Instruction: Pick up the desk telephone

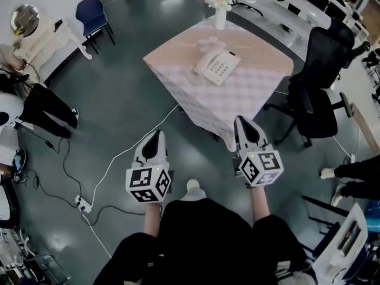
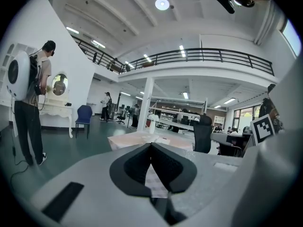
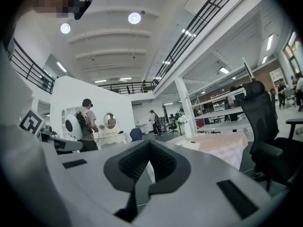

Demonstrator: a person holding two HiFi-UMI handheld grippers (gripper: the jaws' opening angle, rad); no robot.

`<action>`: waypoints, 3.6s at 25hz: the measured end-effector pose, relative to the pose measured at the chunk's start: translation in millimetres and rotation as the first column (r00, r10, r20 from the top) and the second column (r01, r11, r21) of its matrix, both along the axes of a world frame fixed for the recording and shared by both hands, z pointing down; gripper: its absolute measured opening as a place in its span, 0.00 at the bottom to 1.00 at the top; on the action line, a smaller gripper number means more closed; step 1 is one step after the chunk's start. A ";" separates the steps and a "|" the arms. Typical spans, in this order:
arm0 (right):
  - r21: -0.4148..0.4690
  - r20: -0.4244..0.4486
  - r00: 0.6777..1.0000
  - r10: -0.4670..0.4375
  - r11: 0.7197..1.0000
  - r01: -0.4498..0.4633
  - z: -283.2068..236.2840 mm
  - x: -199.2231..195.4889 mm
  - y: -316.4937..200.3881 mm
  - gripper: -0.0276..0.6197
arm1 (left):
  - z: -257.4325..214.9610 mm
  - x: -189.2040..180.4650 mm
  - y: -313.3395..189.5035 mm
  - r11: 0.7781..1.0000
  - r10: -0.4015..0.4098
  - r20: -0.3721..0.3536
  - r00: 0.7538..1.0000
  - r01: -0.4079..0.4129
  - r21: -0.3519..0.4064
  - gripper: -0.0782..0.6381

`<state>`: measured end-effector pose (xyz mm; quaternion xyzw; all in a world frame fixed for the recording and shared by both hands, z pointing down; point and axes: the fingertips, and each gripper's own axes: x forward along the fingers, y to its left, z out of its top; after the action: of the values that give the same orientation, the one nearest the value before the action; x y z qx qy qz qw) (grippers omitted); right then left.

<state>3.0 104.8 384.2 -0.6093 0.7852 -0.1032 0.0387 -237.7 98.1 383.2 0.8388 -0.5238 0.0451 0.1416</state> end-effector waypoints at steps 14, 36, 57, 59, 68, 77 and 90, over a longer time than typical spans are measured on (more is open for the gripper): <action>0.005 0.011 0.996 0.088 0.996 -0.088 6.0 2.6 -58.4 0.03 | 1.1 5.1 -74.0 0.996 0.088 -0.021 0.996 -0.087 0.012 0.11; -0.130 0.113 0.969 0.219 0.970 -0.204 59.3 70.3 -199.2 0.03 | 43.6 83.4 -241.2 0.973 0.205 -0.015 0.979 -0.206 -0.102 0.11; -0.276 0.192 0.936 0.295 0.932 -0.237 106.4 119.7 -311.4 0.03 | 105.1 173.9 -382.7 0.884 0.368 -0.001 0.930 -0.350 -0.308 0.11; -0.286 0.202 0.930 0.308 0.926 -0.245 109.8 125.3 -313.8 0.03 | 110.5 179.7 -387.8 0.875 0.382 0.002 0.924 -0.361 -0.322 0.11; -0.340 0.310 0.877 0.367 0.904 -0.259 123.0 138.4 -316.9 0.03 | 127.9 198.2 -406.6 0.820 0.461 0.039 0.887 -0.408 -0.402 0.11; -0.413 0.374 0.826 0.422 0.873 -0.259 150.2 148.4 -328.4 0.04 | 144.3 227.6 -428.0 0.727 0.583 0.024 0.812 -0.508 -0.462 0.11; -0.519 0.509 0.673 0.537 0.815 -0.258 196.4 161.7 -356.4 0.32 | 184.5 256.0 -445.8 0.581 0.629 -0.121 0.768 -0.568 -0.583 0.41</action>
<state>164.7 -251.6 580.6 -0.6913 0.5290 -0.4512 0.1964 18.3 -347.7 567.7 0.8750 -0.1754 0.2916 0.3444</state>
